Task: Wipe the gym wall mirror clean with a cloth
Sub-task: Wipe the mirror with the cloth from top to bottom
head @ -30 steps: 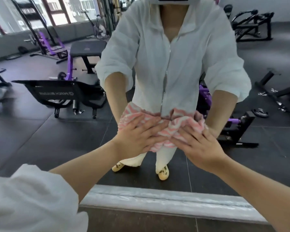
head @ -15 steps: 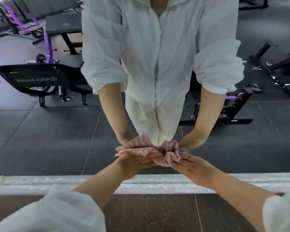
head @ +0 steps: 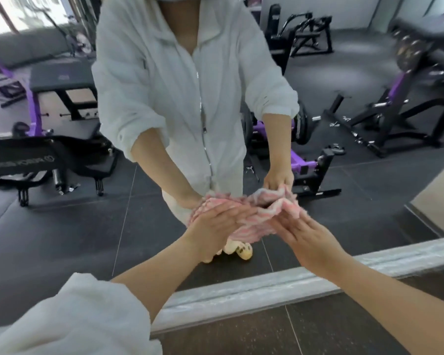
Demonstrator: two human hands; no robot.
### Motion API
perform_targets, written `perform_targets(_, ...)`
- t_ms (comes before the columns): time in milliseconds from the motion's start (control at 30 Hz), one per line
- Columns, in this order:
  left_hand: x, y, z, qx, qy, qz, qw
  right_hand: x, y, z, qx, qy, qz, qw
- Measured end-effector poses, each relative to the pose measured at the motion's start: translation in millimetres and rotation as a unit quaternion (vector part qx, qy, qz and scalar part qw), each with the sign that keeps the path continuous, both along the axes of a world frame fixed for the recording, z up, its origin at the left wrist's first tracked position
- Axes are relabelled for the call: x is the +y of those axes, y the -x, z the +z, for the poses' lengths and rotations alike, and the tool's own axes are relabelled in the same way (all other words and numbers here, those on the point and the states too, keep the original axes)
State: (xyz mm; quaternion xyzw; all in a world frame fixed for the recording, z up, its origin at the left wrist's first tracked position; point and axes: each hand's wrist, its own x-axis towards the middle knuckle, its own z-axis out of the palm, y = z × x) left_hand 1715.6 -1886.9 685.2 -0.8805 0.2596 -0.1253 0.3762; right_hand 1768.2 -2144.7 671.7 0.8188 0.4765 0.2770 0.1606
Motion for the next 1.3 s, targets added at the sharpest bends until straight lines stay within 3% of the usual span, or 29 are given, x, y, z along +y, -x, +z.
perform_targets(67,-4.8,-5.2,28.0,-0.099,0.049,-0.021,0.994,-3.6,-5.4,27.0,-0.008,-0.083,-0.002,0.997)
perform_targets(200,-24.4,-26.2,99.4,-0.197,0.118,-0.113,0.967,2.6,-17.2,93.5,-0.045,-0.224,-0.012,0.974)
perform_targets(433,-44.9,-51.8,168.0,-0.26,0.162,-0.182,0.934,-2.2,-50.1,155.2,-0.151,-0.334,0.018,0.93)
perform_targets(567,-57.5,-57.9,166.3,-0.283,0.163,-0.164,0.931,-13.9,-65.2,161.2,-0.175,-0.312,0.069,0.931)
perform_targets(700,-64.1,-63.2,136.7,-0.288,0.13,-0.133,0.939,-27.0,-81.6,139.2,-0.144,-0.293,0.127,0.936)
perform_targets(900,-78.7,-63.6,66.0,-0.186,0.052,-0.094,0.977,-61.7,-99.4,69.0,-0.103,-0.198,0.18,0.958)
perform_targets(1033,-89.9,-61.4,24.3,-0.108,0.043,-0.068,0.991,-77.1,-94.1,20.3,-0.074,-0.113,0.152,0.979)
perform_targets(1167,-103.7,-56.5,-19.7,-0.049,-0.105,-0.039,0.993,-88.1,-88.3,-18.5,-0.068,-0.024,0.135,0.988)
perform_targets(1300,-104.5,-48.8,-67.8,0.08,-0.225,0.005,0.971,-97.4,-86.7,-63.2,-0.045,0.137,0.103,0.984)
